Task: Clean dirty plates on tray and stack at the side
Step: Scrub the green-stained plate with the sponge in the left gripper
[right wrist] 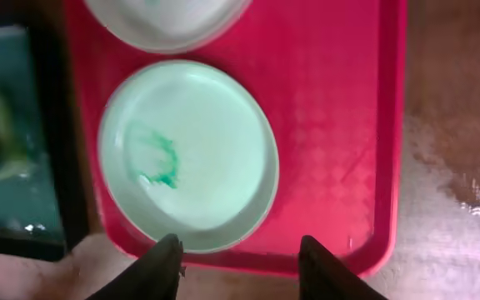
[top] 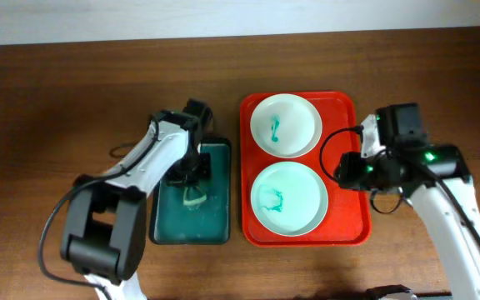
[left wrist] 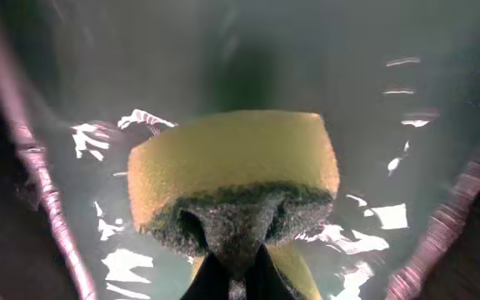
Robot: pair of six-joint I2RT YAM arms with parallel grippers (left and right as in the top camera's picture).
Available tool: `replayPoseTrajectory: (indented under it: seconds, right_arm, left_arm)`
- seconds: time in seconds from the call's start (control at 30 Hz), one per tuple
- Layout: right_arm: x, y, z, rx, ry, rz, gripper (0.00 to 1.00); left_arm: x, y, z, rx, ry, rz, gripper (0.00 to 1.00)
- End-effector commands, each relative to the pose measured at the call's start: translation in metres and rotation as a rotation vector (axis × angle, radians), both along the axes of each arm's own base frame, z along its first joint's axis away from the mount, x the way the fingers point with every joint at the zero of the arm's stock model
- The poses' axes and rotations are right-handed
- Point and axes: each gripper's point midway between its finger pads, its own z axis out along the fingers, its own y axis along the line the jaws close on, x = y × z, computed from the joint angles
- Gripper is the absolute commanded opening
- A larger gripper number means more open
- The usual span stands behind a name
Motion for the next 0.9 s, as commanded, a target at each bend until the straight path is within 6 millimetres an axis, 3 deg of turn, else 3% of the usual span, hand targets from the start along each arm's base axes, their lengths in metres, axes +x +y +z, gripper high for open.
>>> replayPoseTrajectory:
  seconds: [0.0, 0.1, 0.2, 0.3, 0.43, 0.5, 0.6, 0.67, 0.7, 0.87]
  right_arm:
    - [-0.001, 0.012, -0.036, 0.038, 0.148, 0.071, 0.47]
    - [0.004, 0.016, -0.077, 0.053, 0.279, 0.099, 0.47]
    - [0.005, 0.010, -0.125, 0.011, 0.395, 0.093, 0.46]
    - [0.002, 0.008, -0.152, 0.003, 0.405, 0.088, 0.44]
    - [-0.002, 0.007, -0.171, 0.030, 0.383, 0.056, 0.26]
    - [-0.004, 0.008, -0.175, 0.037, 0.377, 0.059, 0.10]
    - [-0.004, 0.007, -0.175, 0.036, 0.377, 0.059, 0.04]
    - [-0.004, 0.007, -0.175, 0.035, 0.377, 0.059, 0.04]
    - [-0.004, 0.007, -0.175, 0.035, 0.377, 0.059, 0.04]
    - [-0.005, 0.007, -0.175, 0.036, 0.381, 0.059, 0.04]
  left_arm:
    - [0.028, -0.012, 0.089, -0.090, -0.206, -0.090, 0.00]
    - [0.033, -0.015, 0.120, -0.121, -0.301, -0.097, 0.00]
    - [0.027, -0.028, 0.121, -0.155, -0.291, -0.138, 0.00]
    - [0.025, -0.033, 0.122, -0.158, -0.292, -0.154, 0.00]
    - [0.023, -0.045, 0.123, -0.213, -0.286, -0.163, 0.00]
    - [0.024, -0.056, 0.124, -0.238, -0.301, -0.185, 0.00]
    - [0.022, -0.086, 0.122, -0.263, -0.324, -0.240, 0.00]
    - [0.016, -0.118, 0.107, -0.290, -0.296, -0.235, 0.00]
    - [0.007, -0.149, 0.090, -0.351, -0.250, -0.282, 0.00]
    - [-0.015, -0.223, 0.020, -0.452, -0.132, -0.382, 0.00]
